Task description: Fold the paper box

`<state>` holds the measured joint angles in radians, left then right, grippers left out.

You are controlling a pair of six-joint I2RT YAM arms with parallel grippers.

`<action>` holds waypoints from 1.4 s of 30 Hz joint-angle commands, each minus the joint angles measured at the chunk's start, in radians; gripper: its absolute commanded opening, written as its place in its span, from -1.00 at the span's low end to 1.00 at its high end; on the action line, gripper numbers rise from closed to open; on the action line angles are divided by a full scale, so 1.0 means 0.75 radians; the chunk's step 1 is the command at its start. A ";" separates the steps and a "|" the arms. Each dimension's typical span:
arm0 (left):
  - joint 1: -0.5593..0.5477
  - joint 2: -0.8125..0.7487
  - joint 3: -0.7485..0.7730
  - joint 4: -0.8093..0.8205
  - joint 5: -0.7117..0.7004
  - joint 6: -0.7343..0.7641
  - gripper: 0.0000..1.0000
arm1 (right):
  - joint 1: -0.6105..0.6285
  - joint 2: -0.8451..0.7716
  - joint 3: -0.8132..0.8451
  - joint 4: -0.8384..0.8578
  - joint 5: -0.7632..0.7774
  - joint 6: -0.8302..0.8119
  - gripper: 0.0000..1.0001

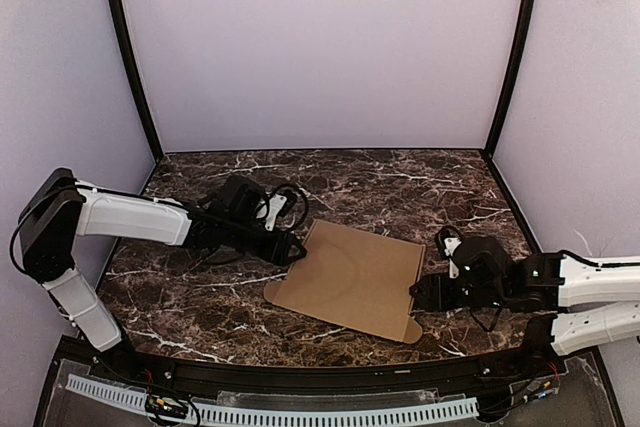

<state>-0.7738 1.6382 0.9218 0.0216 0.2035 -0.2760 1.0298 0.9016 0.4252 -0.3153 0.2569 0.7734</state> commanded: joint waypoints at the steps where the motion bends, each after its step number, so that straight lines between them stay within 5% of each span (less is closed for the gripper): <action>1: 0.059 0.014 -0.007 0.078 0.128 -0.081 0.31 | -0.032 -0.004 -0.044 0.064 -0.065 0.086 0.31; 21: 0.135 0.081 -0.116 0.206 0.372 -0.220 -0.07 | -0.129 0.342 -0.034 0.483 -0.254 0.120 -0.14; 35: 0.222 -0.063 -0.290 0.238 0.336 -0.317 -0.63 | -0.328 0.741 0.216 0.687 -0.523 -0.144 -0.34; 42: 0.298 -0.088 -0.353 0.342 0.367 -0.410 -0.75 | -0.425 0.986 0.438 0.673 -0.701 -0.312 -0.41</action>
<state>-0.5568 1.5734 0.6857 0.2546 0.4202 -0.5518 0.7300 1.5452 0.6800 0.1726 -0.1390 0.6445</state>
